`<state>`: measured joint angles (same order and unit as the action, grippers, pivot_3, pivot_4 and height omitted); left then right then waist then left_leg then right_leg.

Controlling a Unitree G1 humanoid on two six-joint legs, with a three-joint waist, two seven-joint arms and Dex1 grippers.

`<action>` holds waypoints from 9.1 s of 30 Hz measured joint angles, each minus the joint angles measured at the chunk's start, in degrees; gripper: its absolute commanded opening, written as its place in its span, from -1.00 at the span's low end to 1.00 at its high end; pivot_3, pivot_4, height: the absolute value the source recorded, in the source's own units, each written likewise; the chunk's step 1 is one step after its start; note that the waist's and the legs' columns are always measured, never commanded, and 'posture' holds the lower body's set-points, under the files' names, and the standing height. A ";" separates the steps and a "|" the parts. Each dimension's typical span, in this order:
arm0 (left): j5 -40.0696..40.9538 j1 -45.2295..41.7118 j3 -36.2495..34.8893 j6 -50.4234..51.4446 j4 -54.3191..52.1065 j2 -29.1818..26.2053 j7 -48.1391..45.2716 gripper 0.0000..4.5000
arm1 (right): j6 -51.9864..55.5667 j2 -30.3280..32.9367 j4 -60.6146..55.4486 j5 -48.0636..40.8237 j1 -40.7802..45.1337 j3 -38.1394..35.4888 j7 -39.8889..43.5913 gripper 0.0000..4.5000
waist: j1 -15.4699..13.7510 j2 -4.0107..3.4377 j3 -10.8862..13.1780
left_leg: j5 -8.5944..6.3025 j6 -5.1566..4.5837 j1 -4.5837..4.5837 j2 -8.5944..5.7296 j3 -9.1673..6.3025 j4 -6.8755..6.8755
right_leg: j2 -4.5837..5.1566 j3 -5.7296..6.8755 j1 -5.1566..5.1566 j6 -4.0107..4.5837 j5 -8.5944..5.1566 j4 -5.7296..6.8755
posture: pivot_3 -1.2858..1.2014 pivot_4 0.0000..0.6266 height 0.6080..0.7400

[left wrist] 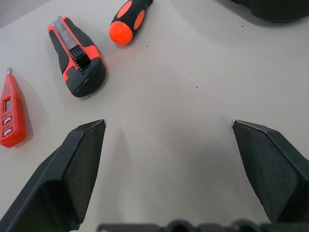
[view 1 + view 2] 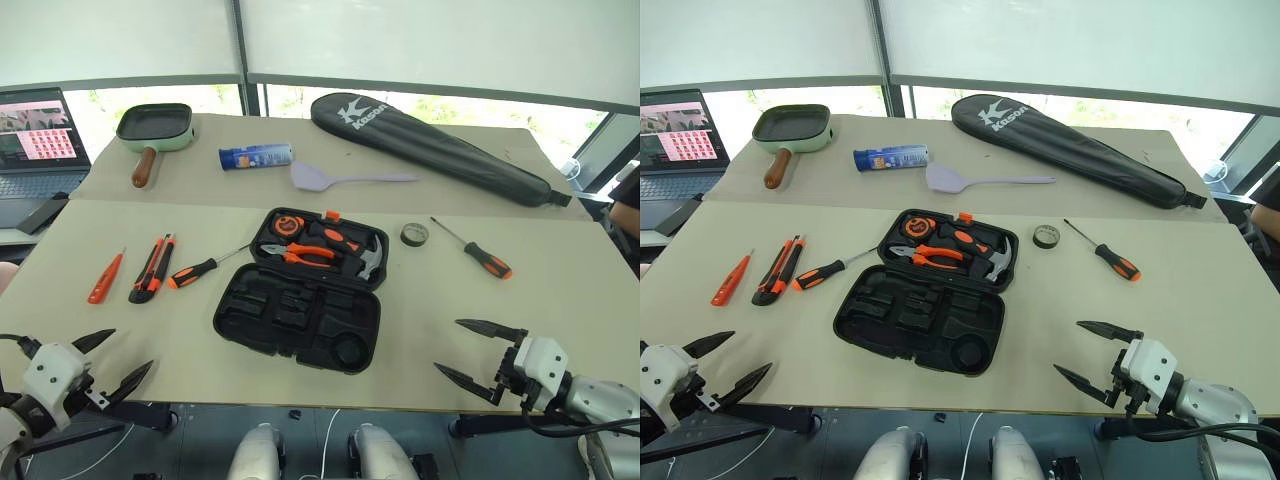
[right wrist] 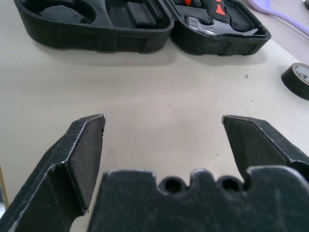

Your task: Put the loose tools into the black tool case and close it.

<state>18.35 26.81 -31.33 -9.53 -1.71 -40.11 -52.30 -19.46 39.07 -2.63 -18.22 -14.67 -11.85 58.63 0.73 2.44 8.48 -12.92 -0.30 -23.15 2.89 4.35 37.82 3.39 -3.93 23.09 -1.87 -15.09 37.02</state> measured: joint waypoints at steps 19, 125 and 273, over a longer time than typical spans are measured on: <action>17.88 -11.59 -5.04 38.93 -1.45 -9.40 7.28 1.00 | 12.68 -8.70 -21.83 -15.93 9.31 3.69 -9.40 0.99 | -1.52 0.20 -0.05 | 0.09 0.41 0.13 0.06 -0.31 0.04 | 0.01 0.52 0.07 0.42 -0.05 0.12 | 0.03 -0.52 1.00; -12.81 -63.17 42.31 6.90 27.58 12.66 -17.05 -0.50 | 25.14 -5.35 -23.27 -16.81 -1.18 -2.95 -8.15 1.00 | -1.58 -0.10 -0.18 | -0.04 -0.04 -0.20 -0.12 -0.62 0.98 | -0.14 0.49 -0.70 -0.26 0.15 0.10 | 0.03 -0.52 1.00; 18.81 -17.19 12.11 21.94 -7.67 -2.43 -19.52 1.00 | 50.77 -15.06 -0.27 10.11 49.32 37.58 -3.65 -0.99 | 0.66 -0.26 -0.18 | -0.06 -0.09 -0.78 0.03 -0.14 0.59 | -0.16 0.11 0.94 0.04 0.00 0.91 | 0.03 -0.52 1.00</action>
<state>37.16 9.61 -19.22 12.41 -9.37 -42.54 -71.82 31.32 24.01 -2.89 -8.11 34.65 25.73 54.98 1.38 2.18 8.30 -12.98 -0.38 -23.92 2.92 4.21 38.41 3.23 -3.83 24.02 -1.83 -15.08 37.93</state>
